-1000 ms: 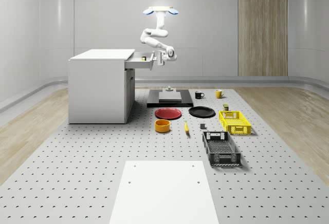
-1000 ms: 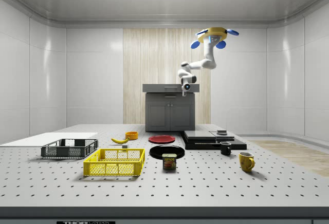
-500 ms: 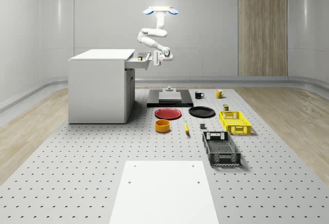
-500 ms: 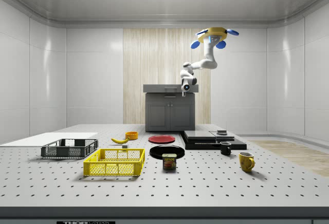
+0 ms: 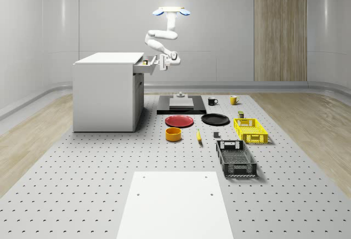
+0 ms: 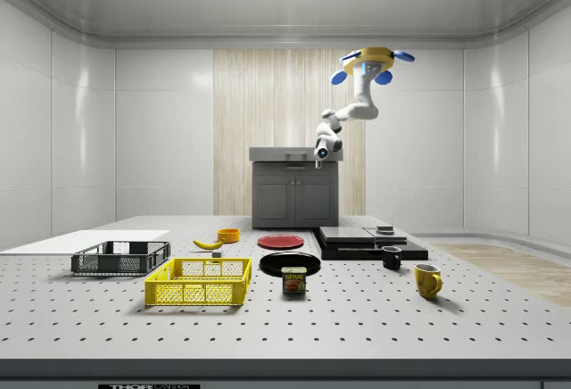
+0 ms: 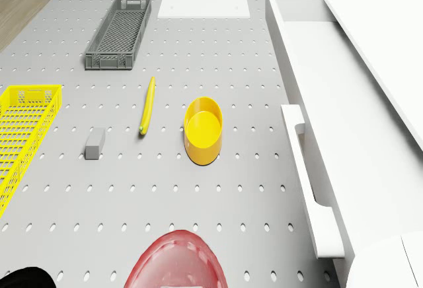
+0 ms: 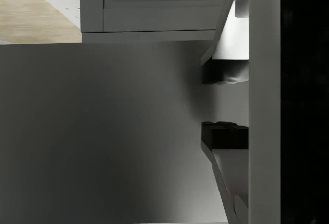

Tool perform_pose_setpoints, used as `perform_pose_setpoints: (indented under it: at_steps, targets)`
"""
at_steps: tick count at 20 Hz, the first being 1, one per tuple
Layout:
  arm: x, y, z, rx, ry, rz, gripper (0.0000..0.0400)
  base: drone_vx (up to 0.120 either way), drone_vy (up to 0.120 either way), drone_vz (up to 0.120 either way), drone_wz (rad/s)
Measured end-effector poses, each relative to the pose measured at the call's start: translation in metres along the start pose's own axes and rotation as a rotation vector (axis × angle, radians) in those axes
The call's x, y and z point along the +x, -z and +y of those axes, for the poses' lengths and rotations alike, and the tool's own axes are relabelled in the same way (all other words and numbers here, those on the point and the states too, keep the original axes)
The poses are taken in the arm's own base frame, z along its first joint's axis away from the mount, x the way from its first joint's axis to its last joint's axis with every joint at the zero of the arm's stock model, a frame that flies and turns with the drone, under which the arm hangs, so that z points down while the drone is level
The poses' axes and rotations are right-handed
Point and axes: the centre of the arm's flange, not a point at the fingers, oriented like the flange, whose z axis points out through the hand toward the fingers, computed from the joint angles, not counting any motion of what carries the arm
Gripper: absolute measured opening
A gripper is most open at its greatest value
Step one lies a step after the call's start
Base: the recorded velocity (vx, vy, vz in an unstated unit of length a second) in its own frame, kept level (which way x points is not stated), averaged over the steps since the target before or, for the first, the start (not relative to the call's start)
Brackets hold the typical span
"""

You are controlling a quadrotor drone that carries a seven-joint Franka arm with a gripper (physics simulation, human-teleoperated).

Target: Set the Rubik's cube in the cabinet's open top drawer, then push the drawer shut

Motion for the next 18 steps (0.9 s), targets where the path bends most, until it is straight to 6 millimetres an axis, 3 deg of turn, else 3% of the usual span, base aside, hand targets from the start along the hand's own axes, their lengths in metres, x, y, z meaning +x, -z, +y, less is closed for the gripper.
perform_pose_setpoints:
  at_steps: [3, 4, 14, 15, 17, 18]
  targets:
    - [-0.001, -0.016, -0.002, 0.0, -0.023, -0.002, 0.0106, 0.0, 0.0, 0.0, 0.0]
    - [-0.014, -0.018, 0.0, -0.001, -0.033, -0.003, 0.0106, 0.0, 0.0, 0.0, 0.0]
    - [0.002, -0.067, -0.016, 0.0, 0.009, 0.0, 0.0105, 0.0, 0.0, 0.0, 0.0]
    - [0.006, -0.072, -0.019, 0.0, 0.029, 0.001, 0.0103, 0.0, 0.0, 0.0, 0.0]
    - [0.041, -0.085, -0.023, 0.001, 0.052, 0.0, 0.0097, 0.0, 0.0, 0.0, 0.0]
    - [0.04, -0.088, -0.026, 0.001, 0.047, -0.001, 0.0099, 0.0, 0.0, 0.0, 0.0]
